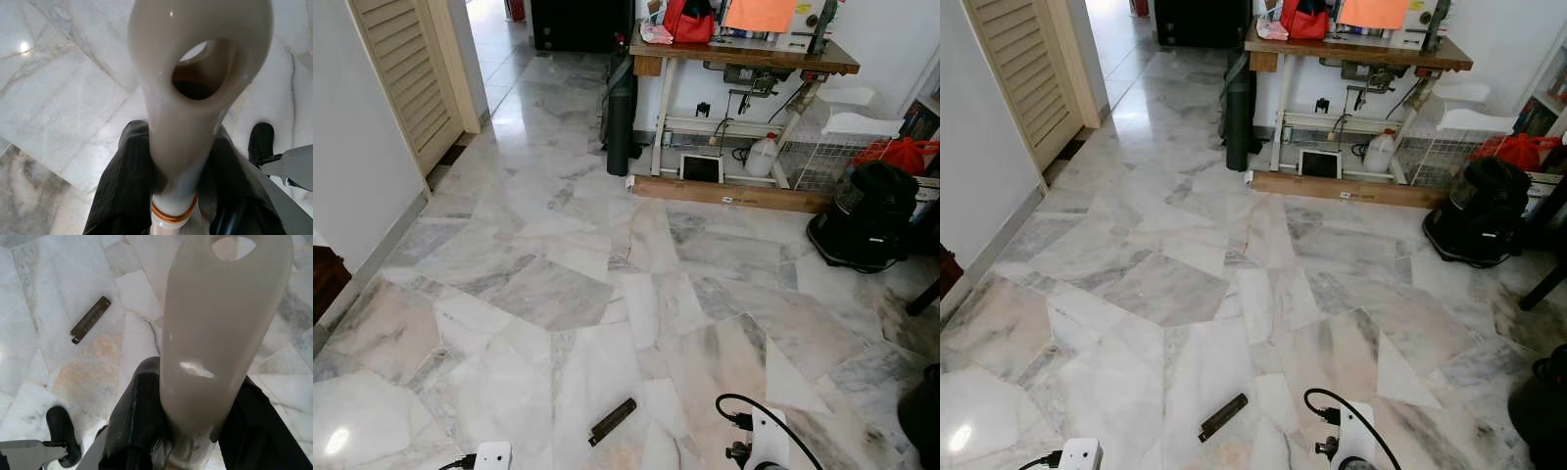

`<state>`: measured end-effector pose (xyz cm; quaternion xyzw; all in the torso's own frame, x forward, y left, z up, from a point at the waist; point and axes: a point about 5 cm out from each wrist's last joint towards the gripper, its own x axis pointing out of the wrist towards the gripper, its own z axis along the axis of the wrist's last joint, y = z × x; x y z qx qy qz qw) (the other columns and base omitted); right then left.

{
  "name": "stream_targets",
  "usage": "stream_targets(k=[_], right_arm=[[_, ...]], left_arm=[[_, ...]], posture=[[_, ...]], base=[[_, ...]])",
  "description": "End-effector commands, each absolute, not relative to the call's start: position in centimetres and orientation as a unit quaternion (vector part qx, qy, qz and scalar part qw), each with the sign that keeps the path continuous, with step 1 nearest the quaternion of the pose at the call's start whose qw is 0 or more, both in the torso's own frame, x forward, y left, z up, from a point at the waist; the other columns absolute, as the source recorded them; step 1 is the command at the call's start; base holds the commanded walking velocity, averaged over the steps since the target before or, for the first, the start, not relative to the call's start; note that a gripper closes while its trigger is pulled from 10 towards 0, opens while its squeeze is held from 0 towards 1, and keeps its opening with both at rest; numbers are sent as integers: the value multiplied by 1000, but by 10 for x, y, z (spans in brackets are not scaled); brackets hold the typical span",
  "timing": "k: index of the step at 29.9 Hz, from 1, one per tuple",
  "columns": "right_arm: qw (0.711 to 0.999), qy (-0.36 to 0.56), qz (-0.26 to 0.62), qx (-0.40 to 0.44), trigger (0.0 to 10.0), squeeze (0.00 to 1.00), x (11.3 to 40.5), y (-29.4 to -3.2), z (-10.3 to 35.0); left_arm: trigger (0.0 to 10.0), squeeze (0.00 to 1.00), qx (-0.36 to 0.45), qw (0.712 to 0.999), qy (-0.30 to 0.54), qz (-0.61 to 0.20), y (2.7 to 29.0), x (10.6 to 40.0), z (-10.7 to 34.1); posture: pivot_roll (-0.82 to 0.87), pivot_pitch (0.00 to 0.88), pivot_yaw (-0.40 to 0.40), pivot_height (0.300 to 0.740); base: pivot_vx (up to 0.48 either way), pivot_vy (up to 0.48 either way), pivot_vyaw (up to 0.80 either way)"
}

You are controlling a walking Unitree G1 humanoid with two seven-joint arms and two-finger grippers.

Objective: Sweep floor

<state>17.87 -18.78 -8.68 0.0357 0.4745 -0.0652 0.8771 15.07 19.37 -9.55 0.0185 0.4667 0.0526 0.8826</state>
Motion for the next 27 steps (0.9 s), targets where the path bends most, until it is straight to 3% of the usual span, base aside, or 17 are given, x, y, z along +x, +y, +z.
stream_targets(k=[1, 7, 11, 12, 13, 15, 23, 27], right_arm=[[876, 478, -63, 1, 10000, 0, 180, -195, -85], [863, 461, -32, -206, 10000, 0, 198, -220, -71], [872, 422, -57, -241, 10000, 0, 219, -232, -56], [878, 408, -71, -240, 10000, 0, 226, -236, -50], [889, 383, -92, -234, 10000, 0, 236, -240, -41], [899, 362, -107, -224, 10000, 0, 245, -241, -34], [938, 275, -134, -163, 10000, 0, 277, -231, -8], [943, 247, -145, -169, 10000, 0, 283, -229, -1]], left_arm=[[10000, 0, 30, 876, 481, 36, 185, 146, -99], [10000, 0, 79, 875, 471, 79, 191, 146, -97], [10000, 0, 103, 881, 448, 113, 195, 148, -94], [10000, 0, 110, 896, 411, 130, 211, 171, -82], [10000, 0, 134, 923, 326, 157, 246, 226, -42], [10000, 0, 156, 934, 272, 172, 263, 255, -13], [10000, 0, 181, 963, 67, 190, 258, 308, 57], [10000, 0, 117, 986, 34, 110, 238, 325, 72]], posture=[[-103, 8, -81, 740], [-104, 9, -82, 740], [-108, 8, -81, 740], [-108, 8, -81, 740], [-108, 8, -83, 740], [-107, 8, -84, 740], [-104, 10, -85, 740], [-104, 10, -85, 740]], base=[[0, 0, 0], [0, 0, 0], [0, 0, 0], [0, 0, 0], [0, 0, 0], [0, 0, 0], [0, 0, 0], [0, 0, 0]])
